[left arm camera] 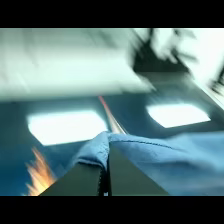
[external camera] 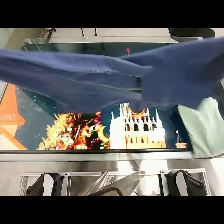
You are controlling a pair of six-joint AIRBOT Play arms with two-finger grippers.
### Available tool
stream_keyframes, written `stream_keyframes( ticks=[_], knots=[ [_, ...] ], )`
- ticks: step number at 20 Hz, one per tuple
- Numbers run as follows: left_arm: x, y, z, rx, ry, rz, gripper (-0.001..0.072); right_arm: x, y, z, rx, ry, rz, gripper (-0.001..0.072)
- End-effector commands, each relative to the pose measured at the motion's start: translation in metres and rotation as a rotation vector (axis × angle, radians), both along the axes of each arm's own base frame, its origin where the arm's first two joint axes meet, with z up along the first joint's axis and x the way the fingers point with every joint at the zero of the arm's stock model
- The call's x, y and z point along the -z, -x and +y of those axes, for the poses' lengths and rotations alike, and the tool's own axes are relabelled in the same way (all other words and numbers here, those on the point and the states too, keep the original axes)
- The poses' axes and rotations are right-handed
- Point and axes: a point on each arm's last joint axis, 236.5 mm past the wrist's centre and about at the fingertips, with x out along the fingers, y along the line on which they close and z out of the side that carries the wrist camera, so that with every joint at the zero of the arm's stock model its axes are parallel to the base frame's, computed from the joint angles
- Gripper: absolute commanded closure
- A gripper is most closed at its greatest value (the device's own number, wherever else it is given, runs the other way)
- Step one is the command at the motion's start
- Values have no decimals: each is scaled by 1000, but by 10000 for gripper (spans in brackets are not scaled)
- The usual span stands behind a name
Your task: Fold the shirts.
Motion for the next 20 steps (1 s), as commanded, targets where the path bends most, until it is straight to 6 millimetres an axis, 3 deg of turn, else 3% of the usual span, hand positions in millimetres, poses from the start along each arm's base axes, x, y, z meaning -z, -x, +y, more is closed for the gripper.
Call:
stream_keyframes(
  ticks=[1, 4, 7, 9, 11, 14, 16, 18, 20],
  knots=[
    [-56, 32, -23, -55, -133, -168, 691, -46, 41, 2, 188, 134, -179, 696],
    [-30, 0, -2, 6, -107, -34, 691, -27, 10, -17, 163, 99, -81, 697],
    [32, -57, 0, 158, -23, 163, 691, 18, -44, -41, 78, 6, 95, 698],
    [101, -110, 2, 199, 6, 344, 691, 75, -93, -49, 28, -26, 265, 698],
    [173, -151, 0, 220, 19, 515, 691, 155, -142, -50, -3, -39, 482, 698],
    [265, -208, 6, 198, 39, 684, 691, 278, -211, -45, 2, -25, 734, 698],
    [319, -238, 14, 170, 65, 760, 691, 342, -249, -44, 26, -63, 834, 698],
    [364, -259, 22, 143, 95, 813, 691, 390, -277, -47, 50, -119, 905, 698],
    [401, -269, 25, 140, 112, 870, 691, 415, -296, -48, 35, -177, 949, 698]
  ],
)
